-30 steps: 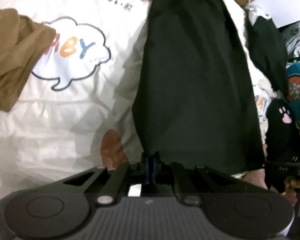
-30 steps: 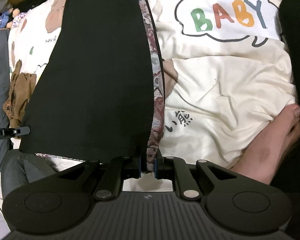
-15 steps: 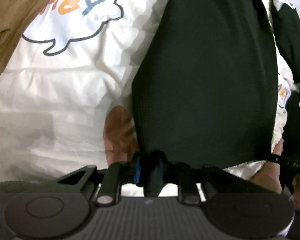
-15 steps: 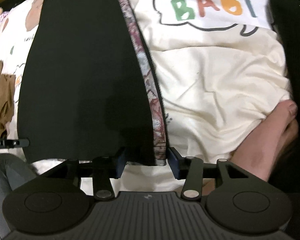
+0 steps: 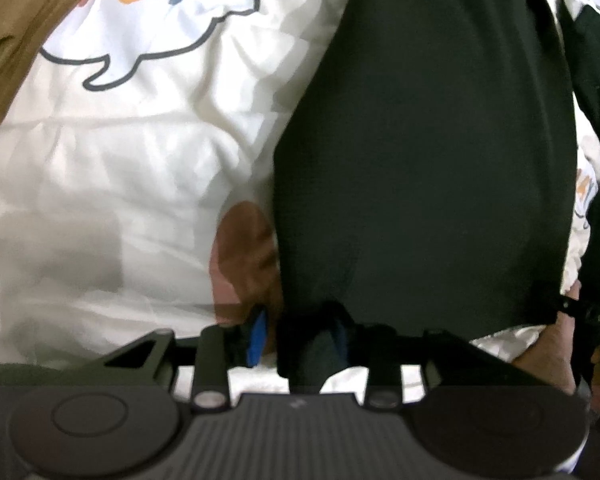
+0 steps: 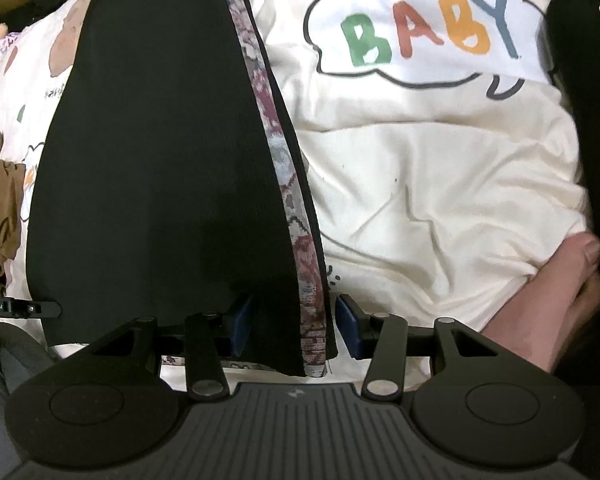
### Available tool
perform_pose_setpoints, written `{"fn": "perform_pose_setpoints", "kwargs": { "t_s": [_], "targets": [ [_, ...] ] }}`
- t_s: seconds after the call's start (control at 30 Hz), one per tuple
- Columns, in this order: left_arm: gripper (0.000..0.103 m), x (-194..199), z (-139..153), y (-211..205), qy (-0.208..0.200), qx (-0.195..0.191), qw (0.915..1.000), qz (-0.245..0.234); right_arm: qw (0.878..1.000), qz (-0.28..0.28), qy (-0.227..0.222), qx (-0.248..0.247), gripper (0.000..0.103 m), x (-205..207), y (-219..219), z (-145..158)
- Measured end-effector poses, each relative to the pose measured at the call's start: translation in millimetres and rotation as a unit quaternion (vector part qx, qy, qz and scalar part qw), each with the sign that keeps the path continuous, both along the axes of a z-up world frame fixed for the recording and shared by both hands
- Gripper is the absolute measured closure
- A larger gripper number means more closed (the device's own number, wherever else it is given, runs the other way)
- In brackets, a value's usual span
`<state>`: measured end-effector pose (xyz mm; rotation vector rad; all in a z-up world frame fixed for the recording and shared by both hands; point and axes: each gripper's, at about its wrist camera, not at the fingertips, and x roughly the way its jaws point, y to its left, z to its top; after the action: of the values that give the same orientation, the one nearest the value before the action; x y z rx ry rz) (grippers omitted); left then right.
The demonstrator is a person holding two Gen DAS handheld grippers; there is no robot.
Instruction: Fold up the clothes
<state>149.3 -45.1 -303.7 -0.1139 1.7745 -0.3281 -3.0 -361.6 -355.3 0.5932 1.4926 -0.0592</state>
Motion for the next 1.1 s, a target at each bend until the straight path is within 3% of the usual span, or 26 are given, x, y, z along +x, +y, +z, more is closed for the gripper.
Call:
{"fn": "perform_pose_setpoints", "kwargs": {
  "t_s": [0.47,0.57,0.63,0.73,0.8,1.1],
  "targets": [
    [0.067,9,-3,-23,-0.001,-0.005,1.0,-0.007,1.0,-0.007,-0.008,0.011,0.053,-1,5,-16],
    [0.076,9,-1,-30,-0.007,-0.005,0.9999,-0.011,1.0,-0.006,-0.007,0.01,0.054,0,5,-16],
    [0.087,9,-1,-34,-0.009,-0.005,0.9998,-0.014,1.0,-0.004,-0.008,0.01,0.064,0,6,-15],
    [0.092,9,3,-41,-0.012,-0.008,0.9997,-0.019,1.0,-0.005,-0.012,0.013,0.083,0,8,-10],
    [0.094,10,4,-43,-0.012,-0.01,0.9997,-0.02,1.0,-0.006,-0.015,0.016,0.089,0,9,-7],
    [0.097,8,34,-47,-0.026,-0.049,0.9983,-0.019,0.998,-0.011,-0.045,0.035,0.094,-5,6,16]
  ]
}}
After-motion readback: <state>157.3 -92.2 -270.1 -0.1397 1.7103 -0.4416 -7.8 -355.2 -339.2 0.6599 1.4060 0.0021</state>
